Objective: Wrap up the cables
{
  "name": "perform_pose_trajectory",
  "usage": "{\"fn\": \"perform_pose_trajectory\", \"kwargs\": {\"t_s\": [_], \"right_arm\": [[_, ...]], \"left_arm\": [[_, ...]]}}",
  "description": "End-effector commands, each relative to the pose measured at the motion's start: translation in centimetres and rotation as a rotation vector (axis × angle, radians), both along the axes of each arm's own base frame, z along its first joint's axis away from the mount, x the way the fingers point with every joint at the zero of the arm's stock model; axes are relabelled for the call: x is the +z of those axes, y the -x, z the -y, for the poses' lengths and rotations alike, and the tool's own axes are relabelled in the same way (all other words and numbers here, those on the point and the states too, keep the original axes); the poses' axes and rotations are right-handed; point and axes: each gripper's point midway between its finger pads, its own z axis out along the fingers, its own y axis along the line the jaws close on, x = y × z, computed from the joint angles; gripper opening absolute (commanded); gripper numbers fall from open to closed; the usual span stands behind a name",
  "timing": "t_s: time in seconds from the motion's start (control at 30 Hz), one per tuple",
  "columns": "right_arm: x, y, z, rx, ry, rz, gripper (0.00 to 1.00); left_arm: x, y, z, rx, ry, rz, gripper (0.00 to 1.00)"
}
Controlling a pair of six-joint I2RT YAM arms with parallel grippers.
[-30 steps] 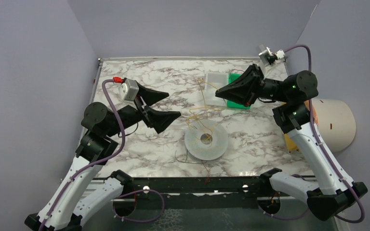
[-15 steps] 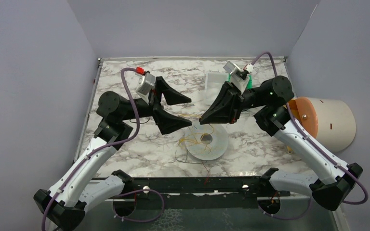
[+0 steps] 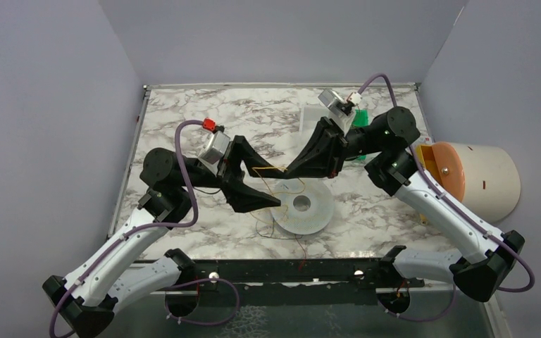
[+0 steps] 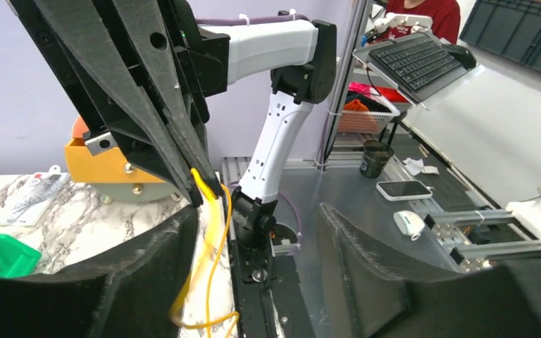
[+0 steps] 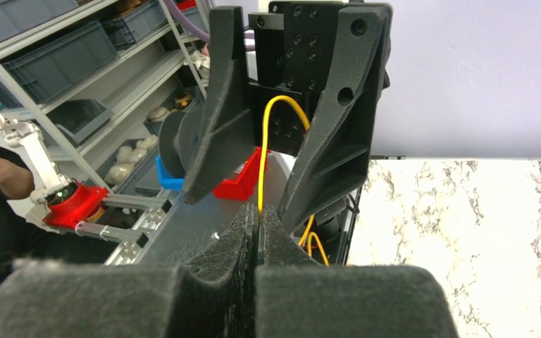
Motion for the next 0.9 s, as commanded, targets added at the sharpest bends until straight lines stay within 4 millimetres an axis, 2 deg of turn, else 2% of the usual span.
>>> {"fn": "perform_pose_trajectory", "kwargs": {"t_s": [0.0,0.2,0.27,0.63,0.87], "right_arm": [[1.5,0.0,0.1,-0.039,-0.067,0.062,0.01],[2.0,-0.4,0.3,-0.087,-0.105,0.083,0.01],[2.3,-0.7,0.3,-0.111,-0.118,0.088,0.01],[4.5,-3.2,0.5,-0.301,-0.219,0.076,0.01],[5.1,-4.7,0.7,-0.388,-0.264,0.046,0.01]], "left_arm": [[-0.4,1.6,-0.4,-0.066,0.0,0.055,0.55],[-1.5,2.0,-0.4,-0.086,-0.017,0.045,0.19],[-1.9,2.2,-0.4,-0.092,-0.023,0.04,0.11],[-4.8,2.6,-0.5,-0.089,-0.053,-0.013,0.1],[-6.7,3.2,-1.0,-0.096,-0.073,-0.046,0.1]]}}
